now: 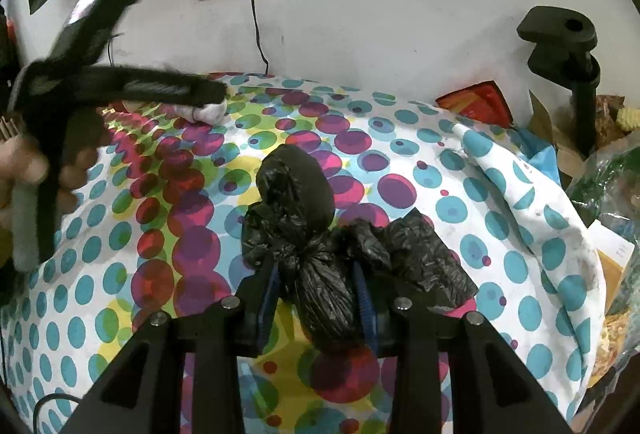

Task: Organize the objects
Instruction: 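Grasp another white rolled sock with the left gripper, then carry the white sock into the red tray and release it with the left gripper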

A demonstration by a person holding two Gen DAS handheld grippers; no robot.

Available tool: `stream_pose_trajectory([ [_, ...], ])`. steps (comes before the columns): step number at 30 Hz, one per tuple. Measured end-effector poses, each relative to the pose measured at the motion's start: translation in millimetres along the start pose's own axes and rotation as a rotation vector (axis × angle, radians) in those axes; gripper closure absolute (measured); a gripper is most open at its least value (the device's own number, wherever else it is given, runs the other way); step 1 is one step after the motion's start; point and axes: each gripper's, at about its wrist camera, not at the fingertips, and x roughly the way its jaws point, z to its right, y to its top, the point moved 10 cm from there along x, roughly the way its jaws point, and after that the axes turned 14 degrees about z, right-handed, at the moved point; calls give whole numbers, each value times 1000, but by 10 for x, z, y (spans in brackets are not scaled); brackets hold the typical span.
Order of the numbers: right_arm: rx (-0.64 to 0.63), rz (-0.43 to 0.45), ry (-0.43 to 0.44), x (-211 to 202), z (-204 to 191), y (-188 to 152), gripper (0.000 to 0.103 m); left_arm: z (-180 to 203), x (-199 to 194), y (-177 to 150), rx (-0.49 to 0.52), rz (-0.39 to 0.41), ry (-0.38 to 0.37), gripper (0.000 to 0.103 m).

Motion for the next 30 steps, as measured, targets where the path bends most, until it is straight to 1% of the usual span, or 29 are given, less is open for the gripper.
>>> stream_pose_trajectory([
  [1, -1, 0, -1, -9, 8, -11, 67, -8, 54, -8, -20, -7, -3, 7],
  [2, -2, 0, -2, -1, 5, -2, 67, -8, 88, -21, -31, -15, -9, 21],
  [3, -3, -1, -1, -5, 11, -10, 66, -4, 123, -49, -42, -28, -18, 29],
  [4, -4, -1, -2, -6, 11, -9, 66, 8, 148, -80, -54, -43, -35, 39],
  [5, -3, -1, -1, 0, 10, -3, 66, 13, 151, -102, -59, -43, -39, 43],
  [7, -3, -1, -1, 6, 7, 5, 66, 16, 106, -103, -50, -28, -29, 48],
  [8, -1, -1, -1, 6, 5, 8, 66, 19, 67, -112, -44, -26, -25, 53],
  [9, 0, -1, 0, 6, 0, 11, 66, 20, 38, -119, -44, -25, -25, 55],
  [12, 0, -2, -1, 13, -8, 27, 66, 33, -100, -190, -41, -33, -36, 57],
  [14, 1, -2, 0, 10, -9, 37, 65, 15, -213, -251, -27, -29, -23, 58],
  [16, 2, -3, 0, 0, -14, 46, 65, 18, -339, -330, -32, -37, -43, 58],
  [21, 1, -4, 0, -5, -14, 72, 65, -4, -726, -458, -17, -31, -47, 58],
  [23, 0, -4, 0, -7, -15, 72, 65, 61, -970, -510, -2, -17, -51, 58],
  [30, 7, -4, 4, -14, -14, 76, 65, 144, -1475, -630, 41, 2, -54, 57],
])
